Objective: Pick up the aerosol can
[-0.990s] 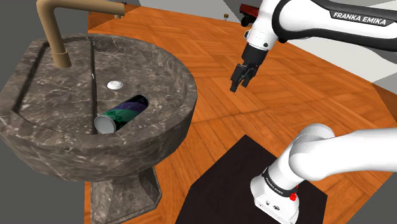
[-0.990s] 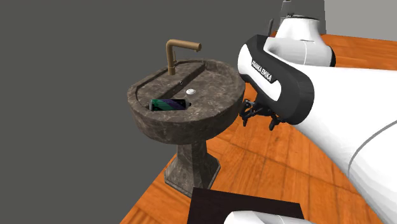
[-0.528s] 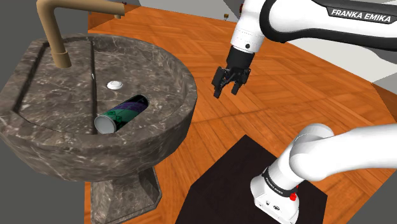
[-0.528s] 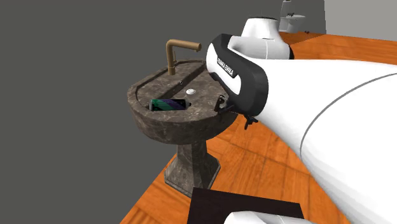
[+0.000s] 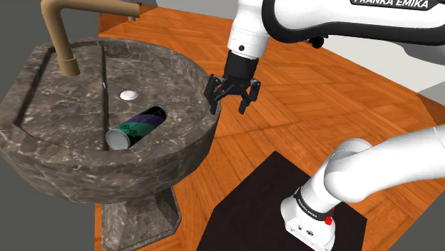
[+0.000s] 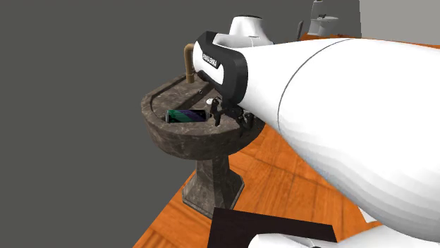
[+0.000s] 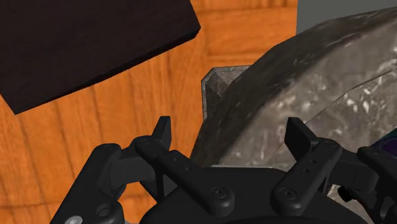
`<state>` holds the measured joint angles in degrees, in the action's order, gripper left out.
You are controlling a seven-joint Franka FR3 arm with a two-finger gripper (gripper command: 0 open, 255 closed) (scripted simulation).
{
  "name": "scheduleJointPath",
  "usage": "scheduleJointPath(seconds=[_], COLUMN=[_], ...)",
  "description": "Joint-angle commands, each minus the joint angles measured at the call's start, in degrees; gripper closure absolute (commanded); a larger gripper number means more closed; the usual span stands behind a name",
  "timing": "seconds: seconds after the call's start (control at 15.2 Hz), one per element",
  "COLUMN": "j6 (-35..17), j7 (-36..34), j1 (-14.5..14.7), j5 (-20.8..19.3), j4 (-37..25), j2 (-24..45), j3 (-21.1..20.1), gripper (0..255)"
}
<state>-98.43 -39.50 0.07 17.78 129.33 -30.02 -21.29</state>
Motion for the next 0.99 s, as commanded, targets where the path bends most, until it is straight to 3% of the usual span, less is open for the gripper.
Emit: scheduleJointPath(seconds=[0.0, 0.46, 0.73, 0.92], j6=[-0.8, -3.61, -4.64, -4.56], j7=[-5.69, -25.59, -37.71, -46.75], j1=[-0.57, -2.36, -2.07, -0.3], j5=[0.73, -0.89, -5.17, -9.59], j4=[-3.13, -15.87, -24.94, -32.83], j2=[3.64, 18.26, 28.6, 37.07], j3=[-2.64, -11.23, -14.95, -16.36], gripper=[0, 0, 0, 0])
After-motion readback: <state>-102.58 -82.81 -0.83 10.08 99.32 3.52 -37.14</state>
